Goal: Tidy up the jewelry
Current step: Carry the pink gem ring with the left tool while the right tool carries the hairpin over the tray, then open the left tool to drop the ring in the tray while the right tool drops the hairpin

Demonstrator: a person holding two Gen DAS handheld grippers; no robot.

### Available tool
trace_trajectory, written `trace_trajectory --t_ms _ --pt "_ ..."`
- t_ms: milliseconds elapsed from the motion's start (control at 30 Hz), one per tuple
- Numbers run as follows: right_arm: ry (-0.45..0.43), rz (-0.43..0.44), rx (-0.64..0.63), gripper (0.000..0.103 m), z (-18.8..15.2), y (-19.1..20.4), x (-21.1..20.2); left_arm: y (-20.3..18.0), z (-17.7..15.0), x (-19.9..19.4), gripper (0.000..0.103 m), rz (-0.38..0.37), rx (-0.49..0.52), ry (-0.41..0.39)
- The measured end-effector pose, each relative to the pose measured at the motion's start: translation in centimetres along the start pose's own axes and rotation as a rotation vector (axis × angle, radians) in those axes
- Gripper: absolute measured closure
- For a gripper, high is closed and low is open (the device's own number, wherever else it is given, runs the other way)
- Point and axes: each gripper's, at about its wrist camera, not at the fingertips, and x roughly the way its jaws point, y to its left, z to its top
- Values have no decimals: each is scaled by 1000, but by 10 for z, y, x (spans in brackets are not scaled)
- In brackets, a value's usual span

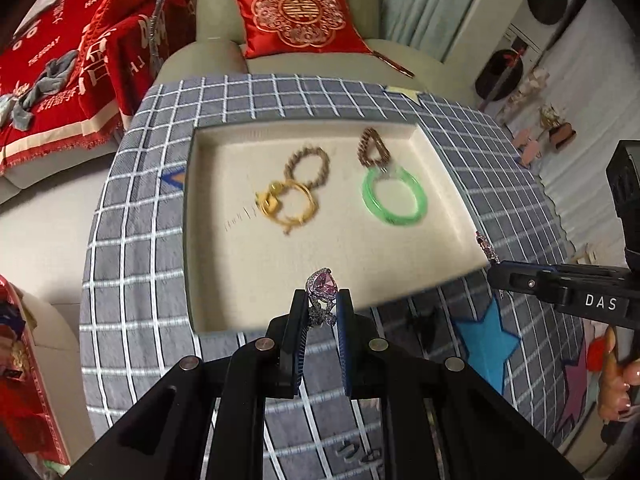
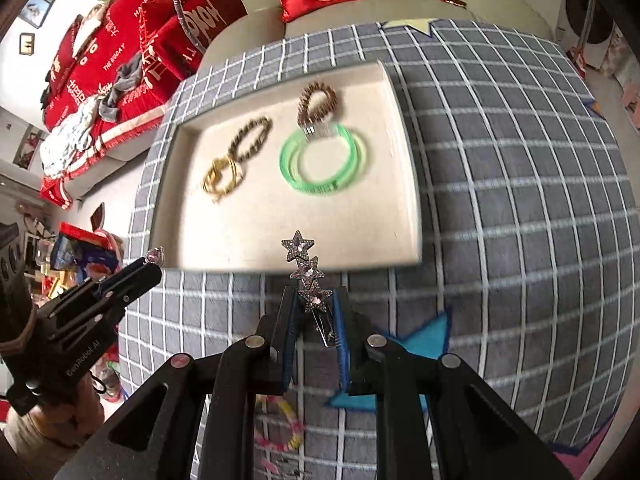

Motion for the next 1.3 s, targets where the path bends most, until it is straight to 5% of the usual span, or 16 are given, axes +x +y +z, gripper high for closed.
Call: trace_trajectory --t_ms 367,733,1300 --pt "29 -11 -29 84 48 7 40 20 26 40 74 56 -64 30" --pt "117 -37 6 84 59 -21 73 27 31 83 74 85 -70 131" --pt "54 -72 -30 84 86 -28 76 24 57 101 74 184 -28 82"
